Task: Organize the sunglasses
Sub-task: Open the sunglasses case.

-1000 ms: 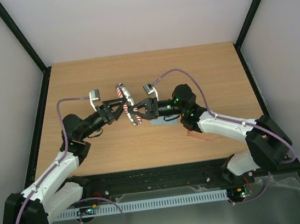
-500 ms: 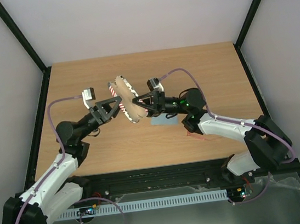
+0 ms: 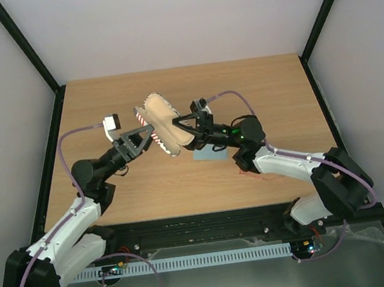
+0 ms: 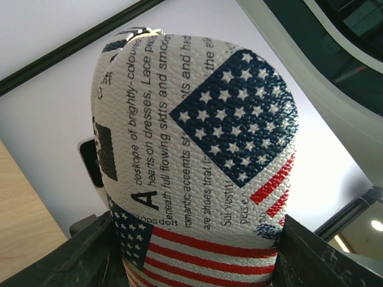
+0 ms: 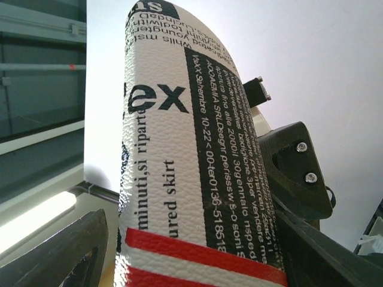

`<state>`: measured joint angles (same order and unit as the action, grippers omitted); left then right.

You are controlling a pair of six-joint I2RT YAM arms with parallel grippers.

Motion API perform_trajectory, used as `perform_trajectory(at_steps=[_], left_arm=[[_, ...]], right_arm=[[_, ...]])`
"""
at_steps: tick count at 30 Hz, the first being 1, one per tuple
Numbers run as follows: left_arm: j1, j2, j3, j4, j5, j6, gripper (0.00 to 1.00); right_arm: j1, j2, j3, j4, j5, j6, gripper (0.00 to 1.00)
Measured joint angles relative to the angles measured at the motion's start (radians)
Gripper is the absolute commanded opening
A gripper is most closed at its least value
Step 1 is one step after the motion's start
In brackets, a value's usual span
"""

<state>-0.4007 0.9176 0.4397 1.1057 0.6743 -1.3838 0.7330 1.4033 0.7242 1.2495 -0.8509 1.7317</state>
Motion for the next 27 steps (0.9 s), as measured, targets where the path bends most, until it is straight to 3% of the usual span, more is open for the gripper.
perform_trajectory(at_steps=[5, 10, 14, 20, 27], left_arm=[[0.003, 0.002, -0.008, -0.020, -0.021, 0.007, 0.57], [0.032, 0.003, -0.021, -0.051, -0.032, 0.012, 0.57], [0.047, 0.003, -0.027, -0.080, -0.039, 0.015, 0.58], [0.049, 0.003, -0.033, -0.095, -0.039, 0.015, 0.59], [0.053, 0.011, -0.036, -0.095, -0.038, 0.017, 0.64]], right_arm=[[-0.001, -0.033, 0.000, -0.122, 0.012, -0.099, 0.73], [-0.007, -0.117, 0.092, -0.568, 0.098, -0.441, 0.69], [-0.013, -0.147, 0.149, -0.764, 0.141, -0.621, 0.62], [-0.013, -0.146, 0.161, -0.917, 0.161, -0.766, 0.50], [-0.013, -0.146, 0.194, -0.978, 0.145, -0.849, 0.33]])
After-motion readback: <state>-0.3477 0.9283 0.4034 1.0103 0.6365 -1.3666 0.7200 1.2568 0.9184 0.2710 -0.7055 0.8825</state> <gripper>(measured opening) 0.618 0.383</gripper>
